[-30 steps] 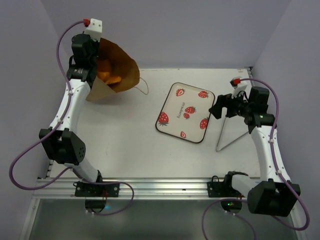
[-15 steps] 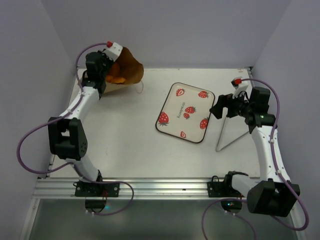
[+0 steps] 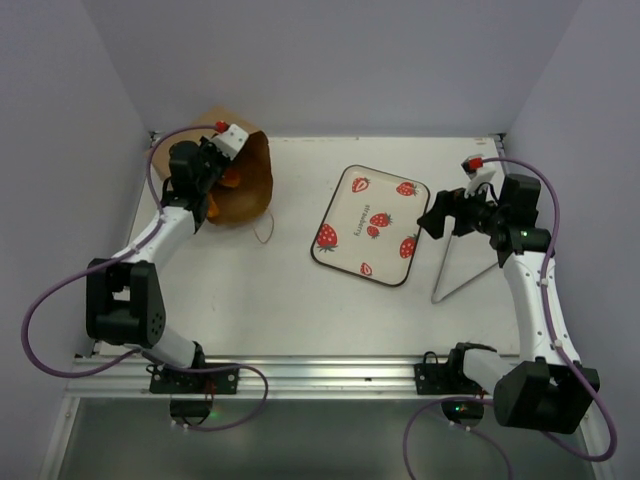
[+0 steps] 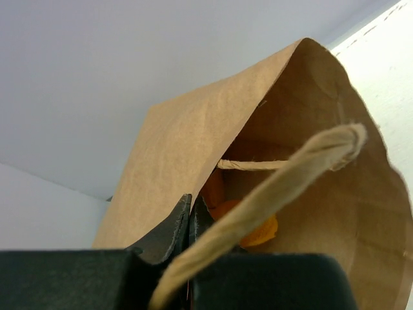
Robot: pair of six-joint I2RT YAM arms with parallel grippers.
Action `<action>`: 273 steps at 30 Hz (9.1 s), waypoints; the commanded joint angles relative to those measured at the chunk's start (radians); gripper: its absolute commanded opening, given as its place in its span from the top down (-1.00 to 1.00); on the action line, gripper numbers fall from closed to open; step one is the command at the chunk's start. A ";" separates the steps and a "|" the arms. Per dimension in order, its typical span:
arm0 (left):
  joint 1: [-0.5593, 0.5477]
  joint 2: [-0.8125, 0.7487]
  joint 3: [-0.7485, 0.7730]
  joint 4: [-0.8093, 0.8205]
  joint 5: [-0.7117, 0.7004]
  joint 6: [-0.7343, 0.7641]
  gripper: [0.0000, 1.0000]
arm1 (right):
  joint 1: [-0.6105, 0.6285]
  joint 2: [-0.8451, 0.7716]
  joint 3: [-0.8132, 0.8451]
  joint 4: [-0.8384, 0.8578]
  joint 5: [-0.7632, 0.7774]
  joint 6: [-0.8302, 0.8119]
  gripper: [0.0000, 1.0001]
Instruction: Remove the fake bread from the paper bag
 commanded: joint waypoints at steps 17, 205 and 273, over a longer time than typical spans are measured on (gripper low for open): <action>0.003 -0.086 -0.122 -0.015 0.257 -0.467 0.93 | -0.007 0.019 0.039 -0.113 -0.135 -0.120 -0.97; -0.125 -0.639 -0.270 -0.091 0.067 -0.500 -0.99 | -0.145 0.363 0.150 -0.108 0.353 -0.332 0.33; -0.134 -0.969 -0.459 -0.303 -0.122 -0.504 -0.99 | 0.853 0.731 0.556 -0.051 0.011 0.099 -0.01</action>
